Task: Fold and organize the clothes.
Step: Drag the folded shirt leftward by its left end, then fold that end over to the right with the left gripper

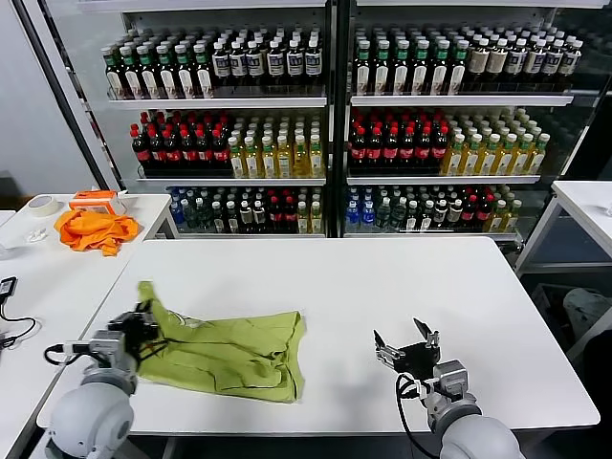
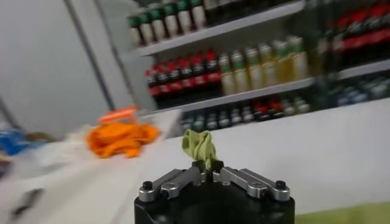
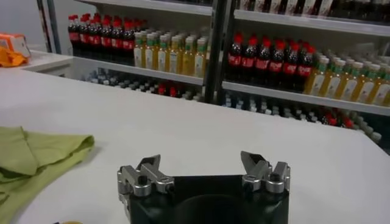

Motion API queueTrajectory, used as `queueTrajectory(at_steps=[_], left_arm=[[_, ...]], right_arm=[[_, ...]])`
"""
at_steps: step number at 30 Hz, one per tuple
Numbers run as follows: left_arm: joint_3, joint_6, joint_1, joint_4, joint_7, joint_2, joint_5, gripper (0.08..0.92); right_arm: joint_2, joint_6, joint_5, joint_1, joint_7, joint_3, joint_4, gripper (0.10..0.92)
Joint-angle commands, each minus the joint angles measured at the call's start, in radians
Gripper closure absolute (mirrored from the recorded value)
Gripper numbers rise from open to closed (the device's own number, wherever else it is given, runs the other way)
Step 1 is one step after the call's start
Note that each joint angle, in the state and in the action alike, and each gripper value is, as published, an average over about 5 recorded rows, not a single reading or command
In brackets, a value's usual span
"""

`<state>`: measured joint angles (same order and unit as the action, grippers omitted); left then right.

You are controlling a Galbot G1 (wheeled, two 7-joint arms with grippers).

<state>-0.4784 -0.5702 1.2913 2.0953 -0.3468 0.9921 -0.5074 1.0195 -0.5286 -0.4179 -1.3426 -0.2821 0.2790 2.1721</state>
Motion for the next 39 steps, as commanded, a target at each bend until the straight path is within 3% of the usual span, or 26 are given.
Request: queueTrajectory(at_steps=[1,18,27,33,39], left_arm=[[0.194,-0.006,-0.043,0.076,0.074,0.094,-0.096,0.899],[0.333,-0.006,-0.096,-0.074,0.106,0.191,0.04,0.899],[0.349,-0.005,-0.127,-0.097,0.087,0.234,-0.087,0.89],[0.338,0.026,-0.127,-0.066,0.093,0.251,-0.178,0.747],[0.208,0.04,-0.097,0.062,0.085,0.157,-0.147,0.574]], right_arm=[[0.01,0.001,0.01,-0.005,0.001,0.005,-0.002,0.203],[0.0,0.003,0.009,-0.021,0.006,0.039,0.009,0.203],[-0.01,0.005,0.008,-0.018,0.011,0.052,0.011,0.203],[-0.004,0.006,0.009,-0.015,0.014,0.049,0.01,0.203],[-0.004,0.01,0.012,-0.008,0.021,0.052,0.0,0.203]])
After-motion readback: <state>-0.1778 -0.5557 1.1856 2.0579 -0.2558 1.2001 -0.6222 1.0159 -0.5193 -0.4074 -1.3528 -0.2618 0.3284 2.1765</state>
